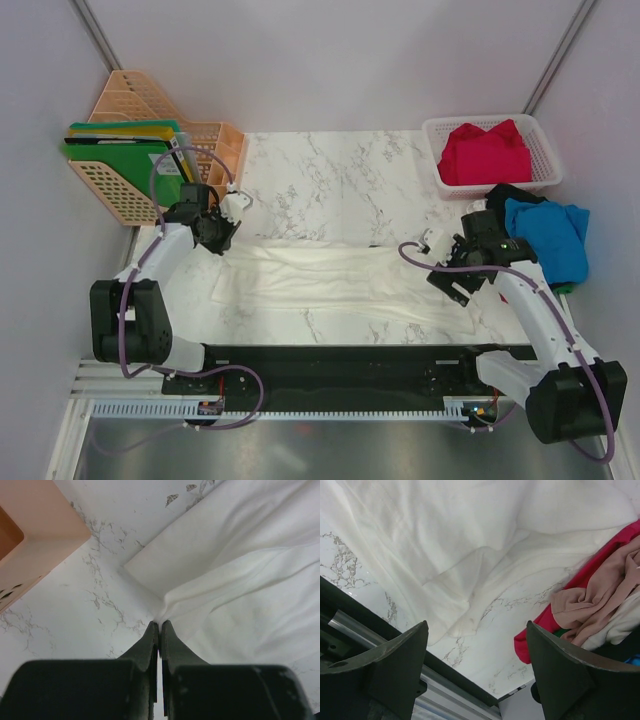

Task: Fold and stack the t-shirts
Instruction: Fold the other side of the tshirt into a rectangle

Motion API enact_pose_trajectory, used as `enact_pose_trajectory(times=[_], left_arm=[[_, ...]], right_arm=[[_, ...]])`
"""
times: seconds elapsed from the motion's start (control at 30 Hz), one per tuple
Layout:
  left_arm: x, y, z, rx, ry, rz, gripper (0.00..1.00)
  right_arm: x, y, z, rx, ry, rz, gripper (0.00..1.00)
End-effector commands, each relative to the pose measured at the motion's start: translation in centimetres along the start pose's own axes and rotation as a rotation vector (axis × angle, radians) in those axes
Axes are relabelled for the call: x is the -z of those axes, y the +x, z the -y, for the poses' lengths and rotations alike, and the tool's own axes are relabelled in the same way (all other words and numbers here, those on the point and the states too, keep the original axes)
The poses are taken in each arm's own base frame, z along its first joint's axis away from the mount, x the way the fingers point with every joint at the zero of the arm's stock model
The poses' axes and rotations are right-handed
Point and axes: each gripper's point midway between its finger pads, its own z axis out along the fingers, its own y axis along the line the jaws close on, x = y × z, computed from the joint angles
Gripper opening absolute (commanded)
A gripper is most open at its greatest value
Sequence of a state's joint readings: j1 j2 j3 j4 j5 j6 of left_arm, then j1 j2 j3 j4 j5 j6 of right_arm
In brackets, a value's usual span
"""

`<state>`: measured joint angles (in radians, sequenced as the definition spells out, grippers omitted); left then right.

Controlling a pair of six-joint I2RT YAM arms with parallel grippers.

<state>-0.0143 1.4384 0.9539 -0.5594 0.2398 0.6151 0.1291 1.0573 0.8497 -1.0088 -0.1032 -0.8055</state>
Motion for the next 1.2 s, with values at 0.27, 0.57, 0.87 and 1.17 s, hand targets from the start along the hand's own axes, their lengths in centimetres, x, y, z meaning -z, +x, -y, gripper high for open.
enact_pose_trajectory(times=[0.27,0.57,0.87,1.17], left_arm=[[0.8,1.7,1.7,-0.019,0.034,-0.006,0.44],[4.2,1.1,2.1,-0.043,-0.037,0.07,0.53],[2.1,0.5,2.4,0.003,0.049,0.049,0.51],[-0.7,-3.1,2.0,0.04,0.148,0.073,0.58]], right_arm=[[0.2,-0.9,3.1,0.0,0.068,0.01,0.87],[-1.5,-0.8,3.7,-0.023,0.054,0.002,0.88],[-1.7,-1.2,3.6,-0.038,0.039,0.009,0.7],[-1.8,-0.5,3.4,-0.034,0.052,-0.008,0.75]])
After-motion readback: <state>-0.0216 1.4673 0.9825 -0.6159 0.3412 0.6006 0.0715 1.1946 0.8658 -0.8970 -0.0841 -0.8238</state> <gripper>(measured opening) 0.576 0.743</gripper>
